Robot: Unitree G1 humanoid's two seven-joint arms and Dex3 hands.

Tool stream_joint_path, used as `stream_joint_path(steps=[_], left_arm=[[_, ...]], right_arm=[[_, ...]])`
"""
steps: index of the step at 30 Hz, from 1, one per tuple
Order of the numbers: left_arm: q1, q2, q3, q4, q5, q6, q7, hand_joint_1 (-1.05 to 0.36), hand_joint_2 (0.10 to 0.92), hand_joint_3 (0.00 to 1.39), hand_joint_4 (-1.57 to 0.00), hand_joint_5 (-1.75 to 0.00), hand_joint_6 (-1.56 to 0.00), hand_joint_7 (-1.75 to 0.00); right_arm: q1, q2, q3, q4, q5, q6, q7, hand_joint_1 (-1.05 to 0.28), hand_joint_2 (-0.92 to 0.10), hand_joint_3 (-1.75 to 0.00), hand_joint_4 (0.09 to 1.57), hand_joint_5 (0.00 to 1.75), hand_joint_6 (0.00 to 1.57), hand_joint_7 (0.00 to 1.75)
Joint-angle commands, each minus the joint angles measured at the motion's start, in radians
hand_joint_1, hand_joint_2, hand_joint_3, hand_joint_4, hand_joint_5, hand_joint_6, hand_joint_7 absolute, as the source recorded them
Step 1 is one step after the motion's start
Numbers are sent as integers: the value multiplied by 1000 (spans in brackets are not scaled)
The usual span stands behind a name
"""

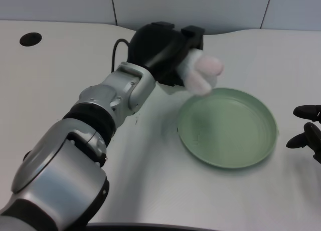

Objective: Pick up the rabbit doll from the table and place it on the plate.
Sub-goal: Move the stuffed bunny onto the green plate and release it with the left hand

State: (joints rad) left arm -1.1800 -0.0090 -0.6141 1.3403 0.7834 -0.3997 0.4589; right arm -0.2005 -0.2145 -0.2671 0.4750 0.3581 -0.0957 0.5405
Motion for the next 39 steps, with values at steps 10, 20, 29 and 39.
stream_joint_path(steps=[10,20,29,39], left_arm=[[-54,-118,-94,21,64,24,-111,-330,901,19,-883,-1567,-771,-772],[-10,-141,-140,33,102,57,-124,-310,871,3,-867,-1727,-698,-1401],[29,-149,-116,37,71,43,-177,-440,899,16,-630,-1664,-504,-1336],[18,-164,-144,36,92,86,-235,-768,915,10,-3,-363,-3,-350]], right_arm=[[-11,16,-6,43,15,-49,41,-298,-921,-506,358,1624,314,1103],[11,25,9,-13,3,-19,17,-293,-921,-515,348,1659,319,1107],[35,27,23,-41,-1,-32,16,-291,-921,-542,302,1605,304,1114],[44,31,24,-57,22,-20,30,-283,-921,-566,301,1624,302,1134]])
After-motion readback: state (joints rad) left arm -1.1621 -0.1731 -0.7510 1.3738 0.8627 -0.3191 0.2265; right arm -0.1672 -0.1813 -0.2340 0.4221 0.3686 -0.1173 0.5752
